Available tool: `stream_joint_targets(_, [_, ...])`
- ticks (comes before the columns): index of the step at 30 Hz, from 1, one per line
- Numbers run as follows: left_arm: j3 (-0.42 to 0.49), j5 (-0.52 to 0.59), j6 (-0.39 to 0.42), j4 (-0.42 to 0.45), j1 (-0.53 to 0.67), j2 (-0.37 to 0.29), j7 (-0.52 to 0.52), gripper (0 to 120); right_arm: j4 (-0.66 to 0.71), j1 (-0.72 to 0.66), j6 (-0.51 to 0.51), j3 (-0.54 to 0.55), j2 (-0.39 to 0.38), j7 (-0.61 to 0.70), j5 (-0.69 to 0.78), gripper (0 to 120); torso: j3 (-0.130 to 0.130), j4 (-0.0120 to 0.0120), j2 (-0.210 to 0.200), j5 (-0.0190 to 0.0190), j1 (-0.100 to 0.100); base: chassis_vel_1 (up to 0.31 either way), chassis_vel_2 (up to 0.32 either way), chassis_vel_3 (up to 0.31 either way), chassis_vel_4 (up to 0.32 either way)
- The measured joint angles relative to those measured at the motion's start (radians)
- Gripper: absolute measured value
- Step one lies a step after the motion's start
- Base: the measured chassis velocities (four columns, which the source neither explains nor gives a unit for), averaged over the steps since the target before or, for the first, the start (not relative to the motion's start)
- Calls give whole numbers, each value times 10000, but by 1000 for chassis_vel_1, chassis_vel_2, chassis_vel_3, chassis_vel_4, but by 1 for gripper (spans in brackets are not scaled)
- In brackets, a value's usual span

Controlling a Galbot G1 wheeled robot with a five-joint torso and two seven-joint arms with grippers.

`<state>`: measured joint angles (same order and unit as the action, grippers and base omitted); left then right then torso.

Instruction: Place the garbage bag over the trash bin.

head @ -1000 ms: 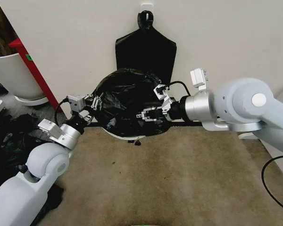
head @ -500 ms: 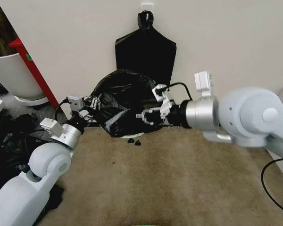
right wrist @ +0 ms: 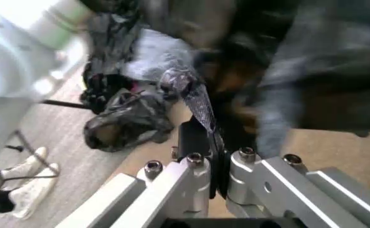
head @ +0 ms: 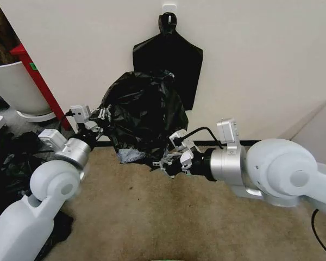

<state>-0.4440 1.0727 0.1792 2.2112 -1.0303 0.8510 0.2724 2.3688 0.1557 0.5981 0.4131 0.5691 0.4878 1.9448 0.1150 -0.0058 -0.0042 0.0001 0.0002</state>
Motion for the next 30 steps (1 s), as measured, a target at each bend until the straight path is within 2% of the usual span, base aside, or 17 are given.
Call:
stream_joint_targets(7, [-146,937,255,-44,75,-113,-168,4,-42,494,-7,-108,-596,-504,-651,0,0,0,0,1,0,0,0,0,0])
stream_joint_targets(11, [-153,1960,441,-265,482,-79,273,4,61,767,-37,-220,-1111,-953,-1086,0,0,-3,0,0,0,0,0,0,0])
stream_joint_targets(21, [-173,3140,696,-133,578,-22,885,4,-36,1103,-460,-192,-985,-1376,-2148,0,0,-2,0,0,0,0,0,0,0])
stream_joint_targets(30, [-42,3056,690,-236,596,-7,1216,4,196,1235,-688,98,-575,-2023,-3177,0,1,0,0,-3,0,0,0,0,0])
